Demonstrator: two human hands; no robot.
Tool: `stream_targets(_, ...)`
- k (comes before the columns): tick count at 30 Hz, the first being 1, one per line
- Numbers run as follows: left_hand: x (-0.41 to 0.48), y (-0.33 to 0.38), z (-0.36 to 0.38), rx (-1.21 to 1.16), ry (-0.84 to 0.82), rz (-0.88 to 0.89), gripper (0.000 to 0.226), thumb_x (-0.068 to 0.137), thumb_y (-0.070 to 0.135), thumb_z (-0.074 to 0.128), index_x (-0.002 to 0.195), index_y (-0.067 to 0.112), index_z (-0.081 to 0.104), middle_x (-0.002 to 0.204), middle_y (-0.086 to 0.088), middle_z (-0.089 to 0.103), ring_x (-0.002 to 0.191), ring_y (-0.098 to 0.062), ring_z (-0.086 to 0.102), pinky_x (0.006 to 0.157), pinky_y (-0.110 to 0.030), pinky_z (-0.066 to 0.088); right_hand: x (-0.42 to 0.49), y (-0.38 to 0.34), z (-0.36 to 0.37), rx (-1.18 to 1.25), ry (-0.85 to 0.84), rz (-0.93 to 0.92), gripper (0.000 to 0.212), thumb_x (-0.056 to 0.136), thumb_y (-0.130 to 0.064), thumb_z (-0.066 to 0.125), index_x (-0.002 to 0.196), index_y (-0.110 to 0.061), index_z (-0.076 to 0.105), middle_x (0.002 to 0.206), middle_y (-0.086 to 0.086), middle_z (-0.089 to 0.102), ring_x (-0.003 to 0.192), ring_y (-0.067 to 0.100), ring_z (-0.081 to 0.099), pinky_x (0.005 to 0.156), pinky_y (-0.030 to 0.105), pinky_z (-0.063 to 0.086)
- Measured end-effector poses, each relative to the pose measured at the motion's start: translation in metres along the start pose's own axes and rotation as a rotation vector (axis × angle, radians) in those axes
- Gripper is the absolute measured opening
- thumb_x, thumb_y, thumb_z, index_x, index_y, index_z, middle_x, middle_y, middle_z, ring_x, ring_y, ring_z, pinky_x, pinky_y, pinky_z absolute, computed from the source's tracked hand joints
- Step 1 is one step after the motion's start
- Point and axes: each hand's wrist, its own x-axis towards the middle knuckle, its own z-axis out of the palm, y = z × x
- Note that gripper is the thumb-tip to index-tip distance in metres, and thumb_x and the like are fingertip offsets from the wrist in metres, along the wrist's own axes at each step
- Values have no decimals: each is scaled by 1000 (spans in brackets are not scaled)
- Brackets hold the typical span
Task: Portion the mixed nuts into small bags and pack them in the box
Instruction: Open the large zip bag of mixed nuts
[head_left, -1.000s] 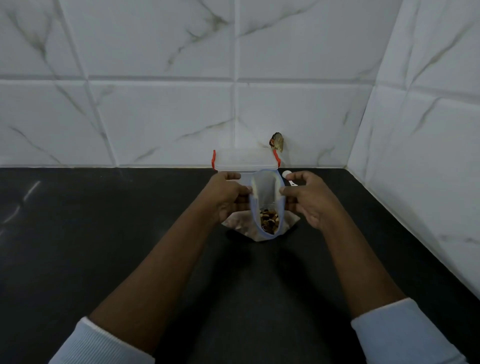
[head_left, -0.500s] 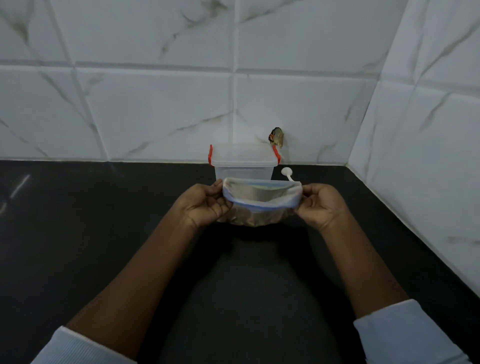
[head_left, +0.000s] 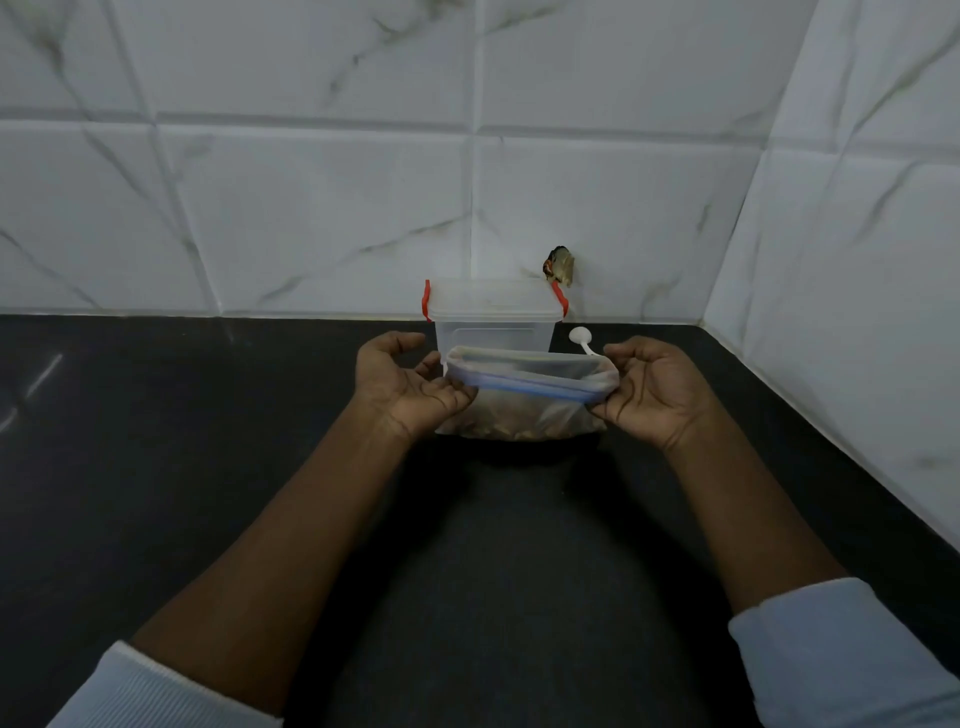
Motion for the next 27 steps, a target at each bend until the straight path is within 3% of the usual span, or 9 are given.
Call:
stream_targets(3, 5, -9, 1, 79, -38, 47, 39, 75, 14, 62, 113, 9, 55, 120, -10, 63, 111, -21, 58, 113, -33, 38, 0, 3, 1, 51, -42, -29, 24, 97, -1, 48, 118, -1, 60, 89, 18, 69, 81, 29, 72, 88, 49, 62)
stream_targets(4, 5, -13, 4, 208, -36, 96, 25, 81, 15, 63, 104, 9, 58, 107, -8, 65, 99, -20, 61, 104, -31, 46, 0, 3, 3, 33, -41, -58, 18, 97, 3, 48, 107, -3, 61, 83, 15, 67, 78, 24, 68, 89, 44, 59)
stream_targets(6, 2, -19, 9, 505, 8, 232, 4, 90, 13, 64, 91, 10, 61, 83, -6, 64, 74, -18, 62, 71, -30, 57, 0, 3, 4, -125, -34, -159, 25, 93, 13, 48, 99, -9, 61, 89, 11, 61, 79, 18, 59, 82, 35, 54)
stream_targets(9, -3, -24, 10, 912, 34, 497, 20, 89, 2, 71, 106, 7, 61, 93, -8, 60, 77, -18, 60, 49, -25, 52, -1, 1, 2, -447, 9, -290, 31, 90, 16, 54, 103, -11, 62, 107, 11, 60, 86, 19, 60, 66, 31, 57)
stream_targets(11, -2, -24, 4, 1148, 66, 615, 30, 88, 8, 77, 113, 5, 63, 95, -7, 59, 79, -18, 61, 50, -23, 53, -2, 2, 2, -617, 77, -358, 25, 91, 11, 60, 107, -9, 64, 114, 9, 63, 86, 19, 64, 61, 30, 58)
stream_targets(16, 9, -18, -10, 1534, 190, 921, 19, 87, 38, 79, 88, 20, 73, 81, 1, 70, 78, -16, 70, 67, -43, 63, -2, 4, 3, -969, 135, -488, 11, 94, -4, 69, 96, -14, 74, 97, 4, 70, 76, 16, 66, 57, 26, 55)
stream_targets(18, 10, -18, -12, 1641, 245, 1026, 25, 90, 44, 74, 85, 19, 75, 77, 5, 69, 73, -11, 66, 68, -37, 58, -5, 2, 3, -997, 163, -500, 9, 96, -8, 68, 94, -14, 76, 94, 2, 70, 72, 16, 62, 52, 23, 51)
stream_targets(22, 10, -20, -12, 1690, 247, 1074, 30, 94, 44, 70, 85, 16, 76, 75, 6, 67, 72, -8, 63, 64, -27, 44, -7, -3, 2, -1056, 163, -516, 10, 97, -12, 68, 95, -17, 77, 98, 2, 72, 76, 15, 62, 53, 24, 51)
stream_targets(27, 13, -21, -13, 1657, 193, 1124, 28, 93, 44, 70, 84, 18, 74, 82, 6, 68, 80, -9, 63, 72, -31, 51, -10, -1, 5, -1205, 131, -630, 9, 97, -26, 69, 96, -22, 76, 94, -4, 73, 87, 11, 65, 71, 28, 47)
